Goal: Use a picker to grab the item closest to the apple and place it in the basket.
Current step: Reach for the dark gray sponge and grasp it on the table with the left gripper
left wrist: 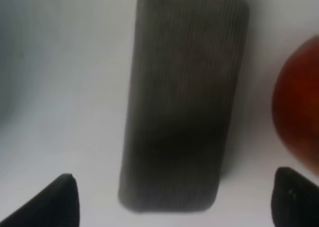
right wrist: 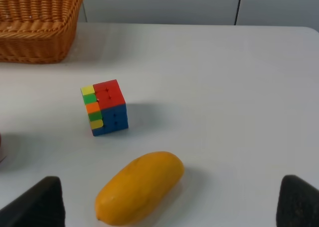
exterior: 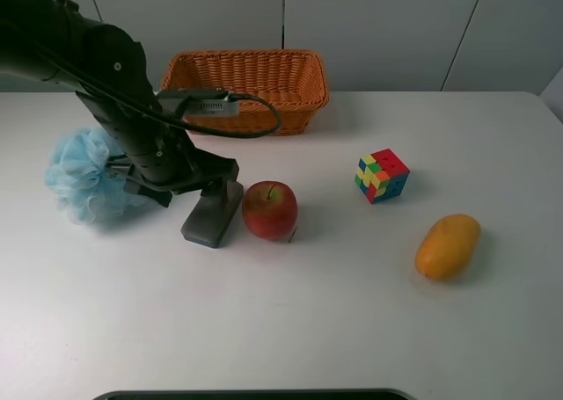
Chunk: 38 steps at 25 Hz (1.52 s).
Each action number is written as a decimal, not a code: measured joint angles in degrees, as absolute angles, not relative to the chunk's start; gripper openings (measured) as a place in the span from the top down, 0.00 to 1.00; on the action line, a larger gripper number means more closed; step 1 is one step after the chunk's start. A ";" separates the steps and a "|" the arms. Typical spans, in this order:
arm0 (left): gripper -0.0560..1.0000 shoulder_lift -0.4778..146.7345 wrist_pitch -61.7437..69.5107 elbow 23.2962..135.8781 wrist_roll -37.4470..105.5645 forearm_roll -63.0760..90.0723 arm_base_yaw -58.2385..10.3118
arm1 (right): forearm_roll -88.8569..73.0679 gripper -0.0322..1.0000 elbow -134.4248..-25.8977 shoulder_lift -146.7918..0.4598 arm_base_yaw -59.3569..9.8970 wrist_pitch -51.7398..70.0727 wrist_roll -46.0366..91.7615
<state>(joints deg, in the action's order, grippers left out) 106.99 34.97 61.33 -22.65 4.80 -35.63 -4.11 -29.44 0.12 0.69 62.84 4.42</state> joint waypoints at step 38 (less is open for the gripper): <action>0.44 117.94 33.46 66.00 -22.41 0.00 -35.96 | -4.11 0.35 -29.44 0.12 0.69 62.84 4.42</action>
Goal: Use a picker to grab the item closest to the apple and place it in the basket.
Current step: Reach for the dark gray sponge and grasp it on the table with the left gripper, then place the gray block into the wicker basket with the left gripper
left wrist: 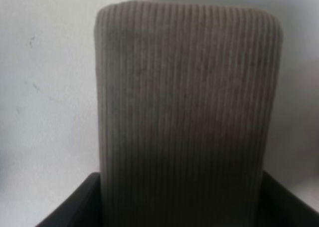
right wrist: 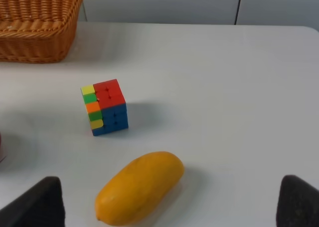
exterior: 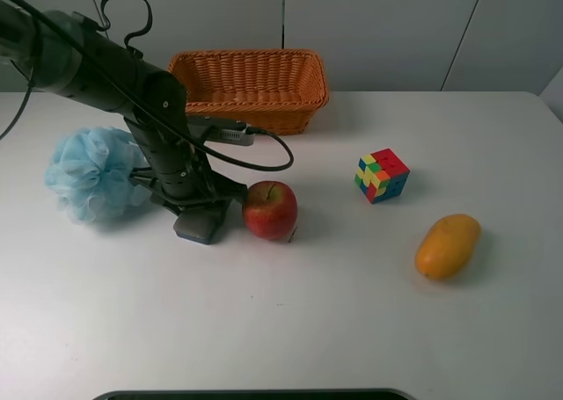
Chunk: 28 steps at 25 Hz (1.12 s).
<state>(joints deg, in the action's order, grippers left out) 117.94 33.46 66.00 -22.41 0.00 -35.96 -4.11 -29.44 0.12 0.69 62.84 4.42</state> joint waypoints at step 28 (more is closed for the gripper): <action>0.44 109.61 67.77 100.55 -21.68 -5.34 -33.89 | -4.11 0.35 -29.44 0.12 0.69 62.84 4.42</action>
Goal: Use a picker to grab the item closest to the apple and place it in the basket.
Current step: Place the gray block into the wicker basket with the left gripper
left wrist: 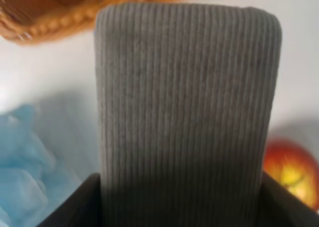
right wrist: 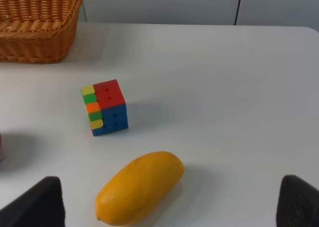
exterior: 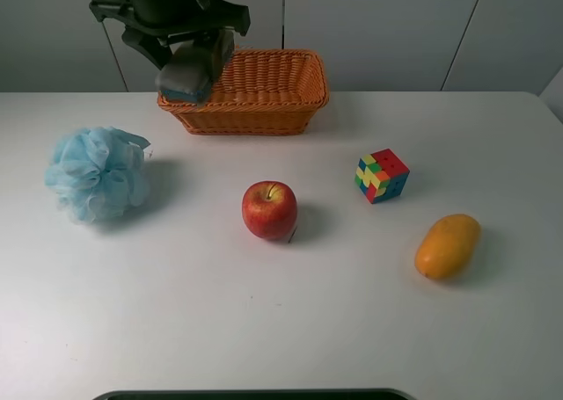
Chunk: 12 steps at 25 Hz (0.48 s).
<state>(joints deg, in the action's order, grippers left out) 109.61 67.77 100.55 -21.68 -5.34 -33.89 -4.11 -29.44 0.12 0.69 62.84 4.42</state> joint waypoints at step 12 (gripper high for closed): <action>0.44 128.23 68.07 123.25 -16.66 -5.46 -28.06 | -4.11 0.35 -29.44 0.12 0.69 62.84 4.42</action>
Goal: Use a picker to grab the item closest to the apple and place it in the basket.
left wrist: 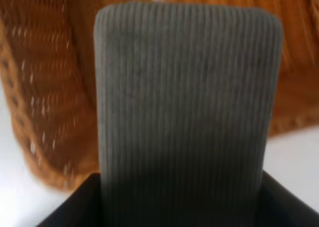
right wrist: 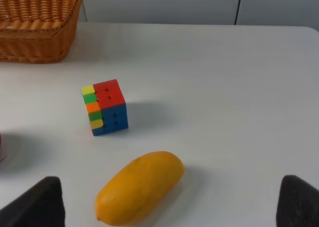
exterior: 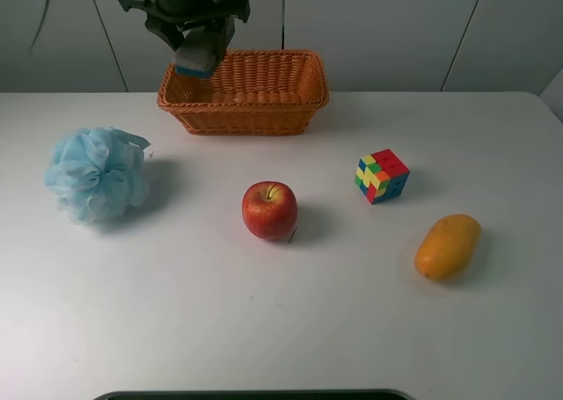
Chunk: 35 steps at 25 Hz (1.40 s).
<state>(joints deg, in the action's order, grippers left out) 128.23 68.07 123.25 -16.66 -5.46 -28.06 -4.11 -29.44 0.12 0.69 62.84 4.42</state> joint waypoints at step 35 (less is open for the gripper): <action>0.25 144.50 54.33 134.43 -16.68 -3.76 -27.98 | -4.11 0.35 -29.44 0.12 0.69 62.84 4.42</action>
